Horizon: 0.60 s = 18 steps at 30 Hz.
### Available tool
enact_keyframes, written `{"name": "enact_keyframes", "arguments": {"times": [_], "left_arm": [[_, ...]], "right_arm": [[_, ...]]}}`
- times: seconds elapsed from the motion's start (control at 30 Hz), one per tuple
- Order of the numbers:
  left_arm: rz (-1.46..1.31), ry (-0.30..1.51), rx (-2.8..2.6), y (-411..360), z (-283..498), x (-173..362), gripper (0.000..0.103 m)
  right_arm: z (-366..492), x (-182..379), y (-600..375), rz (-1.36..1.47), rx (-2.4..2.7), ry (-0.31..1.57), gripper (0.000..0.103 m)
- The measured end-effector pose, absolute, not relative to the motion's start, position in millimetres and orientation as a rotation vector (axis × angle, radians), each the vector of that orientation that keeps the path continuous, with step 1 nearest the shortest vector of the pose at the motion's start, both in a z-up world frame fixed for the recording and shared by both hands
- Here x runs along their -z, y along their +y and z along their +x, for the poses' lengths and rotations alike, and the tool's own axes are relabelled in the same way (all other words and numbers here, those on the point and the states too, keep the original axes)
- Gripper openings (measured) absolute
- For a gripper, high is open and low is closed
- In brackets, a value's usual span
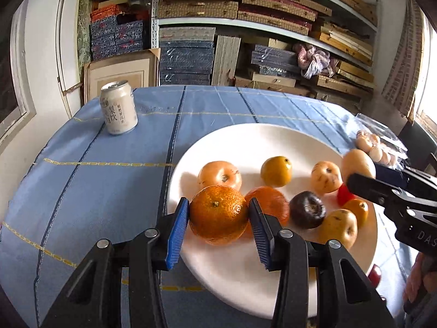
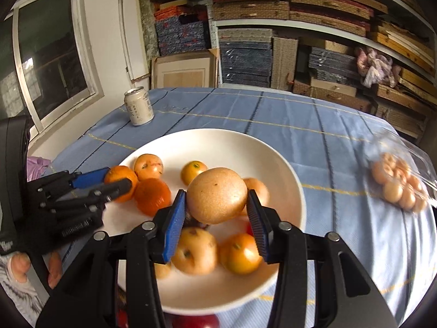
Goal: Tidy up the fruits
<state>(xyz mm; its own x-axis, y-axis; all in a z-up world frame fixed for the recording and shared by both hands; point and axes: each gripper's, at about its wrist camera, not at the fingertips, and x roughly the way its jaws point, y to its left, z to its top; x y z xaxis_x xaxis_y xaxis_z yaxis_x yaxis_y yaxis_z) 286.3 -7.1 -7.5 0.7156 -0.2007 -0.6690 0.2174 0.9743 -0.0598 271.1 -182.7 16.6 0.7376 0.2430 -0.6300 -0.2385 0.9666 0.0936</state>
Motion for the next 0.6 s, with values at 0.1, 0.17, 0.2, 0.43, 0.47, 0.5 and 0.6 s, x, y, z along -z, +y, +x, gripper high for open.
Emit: {"name": "enact_keyframes", "arguments": {"times": [0.1,0.17,0.2,0.43,0.47,0.5,0.6], "left_arm": [[0.024,0.739,0.225,-5,291,10,0.043],[0.022,0.737,0.225,-6,293,9,0.043],[0.024,0.736,0.226,-6,294,9,0.043],[0.041,0.705,0.231,-10,287,5,0.044],[0.04,0.703,0.23,-10,287,4,0.044],[0.04,0.7,0.228,-9,286,3,0.044],[0.04,0.695,0.225,-8,282,0,0.044]], "right_arm": [[285,-14,-174,-0.01,-0.266,0.701,0.044],[298,-11,-170,-0.02,-0.258,0.728,0.044],[304,-8,-169,-0.023,-0.255,0.738,0.044],[308,-1,-170,-0.036,-0.254,0.738,0.045],[305,-4,-172,-0.036,-0.254,0.726,0.045],[303,-8,-173,-0.036,-0.255,0.715,0.046],[296,-17,-175,-0.031,-0.258,0.692,0.048]]}}
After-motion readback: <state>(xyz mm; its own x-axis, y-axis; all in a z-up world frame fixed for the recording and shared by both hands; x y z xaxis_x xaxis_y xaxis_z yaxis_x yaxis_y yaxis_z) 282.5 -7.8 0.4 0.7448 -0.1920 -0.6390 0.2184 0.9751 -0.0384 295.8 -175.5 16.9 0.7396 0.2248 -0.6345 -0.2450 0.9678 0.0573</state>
